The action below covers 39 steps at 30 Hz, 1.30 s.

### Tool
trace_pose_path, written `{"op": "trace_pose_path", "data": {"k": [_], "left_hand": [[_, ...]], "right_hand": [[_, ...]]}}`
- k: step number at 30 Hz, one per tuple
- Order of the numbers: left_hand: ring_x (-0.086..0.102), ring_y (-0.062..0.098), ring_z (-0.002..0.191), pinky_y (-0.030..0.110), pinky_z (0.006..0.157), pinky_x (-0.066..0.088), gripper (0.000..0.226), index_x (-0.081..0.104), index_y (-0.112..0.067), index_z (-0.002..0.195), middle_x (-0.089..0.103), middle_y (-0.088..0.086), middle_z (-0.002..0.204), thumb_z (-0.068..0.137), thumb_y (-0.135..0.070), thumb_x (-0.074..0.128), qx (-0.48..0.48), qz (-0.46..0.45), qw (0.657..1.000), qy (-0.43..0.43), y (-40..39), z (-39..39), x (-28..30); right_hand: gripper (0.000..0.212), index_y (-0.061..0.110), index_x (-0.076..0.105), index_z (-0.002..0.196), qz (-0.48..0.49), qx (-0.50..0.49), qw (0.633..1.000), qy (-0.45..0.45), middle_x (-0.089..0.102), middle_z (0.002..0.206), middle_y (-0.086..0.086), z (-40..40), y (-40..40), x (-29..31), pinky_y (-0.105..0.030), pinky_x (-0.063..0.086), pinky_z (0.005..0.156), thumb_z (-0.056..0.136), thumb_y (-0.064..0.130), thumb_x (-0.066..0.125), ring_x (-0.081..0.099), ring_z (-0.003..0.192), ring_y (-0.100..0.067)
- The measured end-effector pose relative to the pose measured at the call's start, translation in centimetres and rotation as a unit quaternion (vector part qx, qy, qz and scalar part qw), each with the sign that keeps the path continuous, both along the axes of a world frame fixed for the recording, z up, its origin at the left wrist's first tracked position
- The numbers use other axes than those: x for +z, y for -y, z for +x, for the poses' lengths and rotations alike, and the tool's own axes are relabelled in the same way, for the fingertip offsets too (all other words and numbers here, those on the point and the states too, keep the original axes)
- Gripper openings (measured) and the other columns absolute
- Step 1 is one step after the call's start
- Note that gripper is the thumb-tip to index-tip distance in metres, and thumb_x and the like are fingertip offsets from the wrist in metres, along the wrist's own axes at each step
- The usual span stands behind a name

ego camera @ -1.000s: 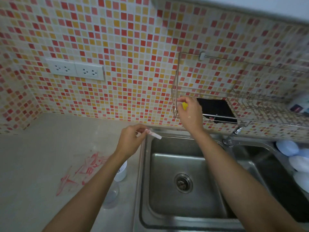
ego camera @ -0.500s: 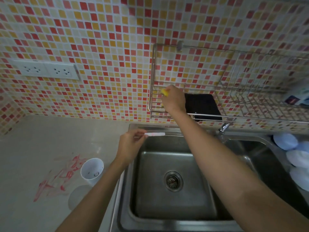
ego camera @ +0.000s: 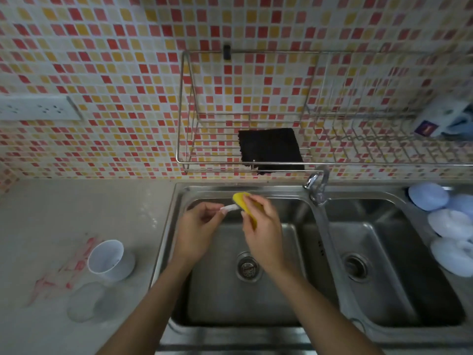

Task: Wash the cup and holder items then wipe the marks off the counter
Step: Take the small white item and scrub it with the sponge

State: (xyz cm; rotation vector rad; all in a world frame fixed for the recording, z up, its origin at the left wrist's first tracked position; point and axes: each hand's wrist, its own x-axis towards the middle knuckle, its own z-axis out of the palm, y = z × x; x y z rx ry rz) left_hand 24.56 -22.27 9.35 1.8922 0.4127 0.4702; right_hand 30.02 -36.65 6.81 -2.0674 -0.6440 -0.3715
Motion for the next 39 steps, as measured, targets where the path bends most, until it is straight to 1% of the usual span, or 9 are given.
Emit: {"op": "trace_pose_path", "data": {"k": [3, 6, 11, 15, 19, 23, 27, 32, 39], "left_hand": [[0.07, 0.002, 0.082, 0.017, 0.074, 0.054, 0.011, 0.073, -0.011, 0.095, 0.075, -0.006, 0.086, 0.087, -0.018, 0.071, -0.003, -0.005, 1.0, -0.01, 1.4, 0.6, -0.7], [0.071, 0.003, 0.083, 0.027, 0.078, 0.058, 0.014, 0.074, -0.015, 0.097, 0.075, -0.008, 0.087, 0.086, -0.025, 0.072, 0.009, 0.007, 1.0, -0.028, 2.5, 1.0, -1.1], [0.071, 0.004, 0.083, 0.035, 0.08, 0.059, 0.013, 0.073, -0.016, 0.098, 0.076, -0.007, 0.087, 0.088, -0.024, 0.071, 0.01, 0.021, 0.999, -0.034, 3.9, 1.4, -1.3], [0.07, 0.002, 0.082, 0.035, 0.08, 0.058, 0.014, 0.074, -0.017, 0.098, 0.075, -0.008, 0.086, 0.087, -0.025, 0.071, 0.027, 0.032, 0.998, -0.051, 4.4, 1.6, -1.4], [0.071, 0.007, 0.082, 0.041, 0.079, 0.059, 0.013, 0.074, -0.02, 0.096, 0.075, -0.007, 0.085, 0.088, -0.029, 0.069, 0.022, 0.013, 0.998, -0.058, 4.8, 1.7, -1.5], [0.071, 0.007, 0.077, 0.039, 0.077, 0.059, 0.011, 0.075, -0.02, 0.088, 0.075, -0.007, 0.079, 0.085, -0.03, 0.073, 0.068, -0.012, 0.996, -0.062, 5.6, 1.6, -1.5], [0.072, 0.01, 0.079, 0.025, 0.074, 0.056, 0.012, 0.076, -0.013, 0.084, 0.076, -0.002, 0.08, 0.088, -0.023, 0.069, 0.061, -0.079, 0.993, -0.064, 5.9, 1.5, -1.1], [0.067, -0.001, 0.069, 0.006, 0.065, 0.046, 0.02, 0.076, -0.007, 0.079, 0.075, -0.001, 0.074, 0.089, -0.023, 0.069, 0.063, -0.128, 0.988, -0.064, 5.8, 1.0, -0.6], [0.065, 0.009, 0.074, 0.023, 0.074, 0.048, 0.019, 0.074, -0.005, 0.084, 0.074, 0.003, 0.078, 0.088, -0.023, 0.069, 0.038, -0.123, 0.988, -0.08, 5.5, 0.1, -0.8]], "right_hand": [[0.042, 0.012, 0.059, 0.132, -0.03, 0.031, 0.999, 0.025, 0.057, 0.122, -0.006, -0.4, 0.4, -0.1, -0.015, 0.035, 0.102, 0.09, 0.007, 0.061, 0.053, 0.112, -0.02], [0.041, 0.014, 0.061, 0.13, -0.042, 0.008, 0.999, 0.01, 0.057, 0.121, -0.004, 1.0, 1.2, -0.7, -0.023, 0.044, 0.097, 0.09, 0.008, 0.061, 0.054, 0.11, -0.022], [0.042, 0.015, 0.062, 0.129, -0.044, 0.026, 0.999, 0.017, 0.057, 0.119, -0.003, 1.1, 1.9, -1.0, -0.015, 0.04, 0.093, 0.088, 0.009, 0.063, 0.051, 0.107, -0.019], [0.045, 0.017, 0.063, 0.127, -0.004, -0.038, 0.999, -0.029, 0.058, 0.116, -0.004, 1.8, 2.6, -1.3, -0.018, 0.043, 0.091, 0.085, 0.003, 0.065, 0.054, 0.105, -0.021], [0.047, 0.017, 0.059, 0.132, -0.015, 0.02, 1.0, 0.017, 0.056, 0.121, -0.003, 0.4, 2.8, -1.2, -0.011, 0.036, 0.098, 0.087, 0.004, 0.064, 0.051, 0.11, -0.017], [0.048, 0.021, 0.06, 0.131, 0.017, -0.039, 0.999, -0.032, 0.057, 0.121, -0.001, 1.0, 3.6, -1.8, -0.025, 0.046, 0.097, 0.086, 0.003, 0.064, 0.055, 0.11, -0.016], [0.05, 0.02, 0.059, 0.133, 0.0, 0.024, 1.0, 0.008, 0.056, 0.124, 0.0, -0.2, 3.1, -1.6, -0.018, 0.044, 0.097, 0.085, 0.006, 0.067, 0.054, 0.112, -0.013], [0.048, 0.019, 0.068, 0.118, -0.024, -0.005, 0.999, 0.047, 0.061, 0.122, 0.0, 1.2, 3.4, -2.1, -0.03, 0.05, 0.091, 0.074, 0.002, 0.077, 0.056, 0.104, -0.021], [0.031, 0.014, 0.072, 0.103, -0.087, 0.041, 0.981, 0.169, 0.069, 0.103, 0.003, 2.2, 4.1, -1.5, -0.027, 0.049, 0.089, 0.073, 0.004, 0.071, 0.057, 0.095, -0.018]]}}
